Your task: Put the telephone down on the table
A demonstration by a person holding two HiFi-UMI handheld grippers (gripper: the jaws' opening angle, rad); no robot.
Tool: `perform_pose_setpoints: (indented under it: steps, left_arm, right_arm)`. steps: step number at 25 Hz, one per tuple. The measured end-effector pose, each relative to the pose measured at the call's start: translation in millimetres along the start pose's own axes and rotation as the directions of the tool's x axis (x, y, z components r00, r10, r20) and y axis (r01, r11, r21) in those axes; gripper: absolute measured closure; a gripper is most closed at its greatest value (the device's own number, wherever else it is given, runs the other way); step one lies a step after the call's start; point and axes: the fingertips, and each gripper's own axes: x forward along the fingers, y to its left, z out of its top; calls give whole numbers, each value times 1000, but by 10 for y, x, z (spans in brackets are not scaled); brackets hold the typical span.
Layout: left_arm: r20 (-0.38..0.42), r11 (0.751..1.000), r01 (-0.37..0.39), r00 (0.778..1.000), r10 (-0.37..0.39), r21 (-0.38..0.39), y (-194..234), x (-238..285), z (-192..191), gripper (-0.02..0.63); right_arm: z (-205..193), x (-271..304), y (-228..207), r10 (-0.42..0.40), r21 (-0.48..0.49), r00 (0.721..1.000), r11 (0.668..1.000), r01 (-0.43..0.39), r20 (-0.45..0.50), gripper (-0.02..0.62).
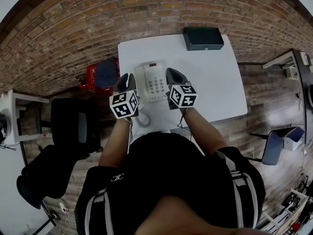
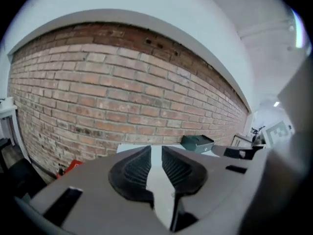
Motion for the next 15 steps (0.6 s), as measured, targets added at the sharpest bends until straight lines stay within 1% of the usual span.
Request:
perform_pose_setpoints:
  steps: [2,4,8,10,12,15]
  left_arm:
    - [64,1000,-26,998,25,16,-38,-152,245,573]
    - [123,999,-43,992,39,30,-96,-307,484,587]
    - [248,992,-63,968,34,109,-268,-623,975,595]
    - [295,990,-62,955,21,130,-349,-768,1178,595]
    - [324,990,-55,946,10,130,-394,-890,1321,595]
    - [343,991,-57,939,12,121,-383,-1003,1419,595]
  right_arm:
    - [324,-109,168,5,-77,997,997,2,81,597]
    - [642,-242,336,18,-135,987,991,4,161,597]
    - [1205,-513,598,50,-170,956,986,-1,289,598]
    - [1431,-648,717,71,-195,939,981,-5,336,598]
    - [1594,-771,831,96,-247,924,969,-2,369,598]
    - [1689,-883,936,125,-322,915,947,6,384,598]
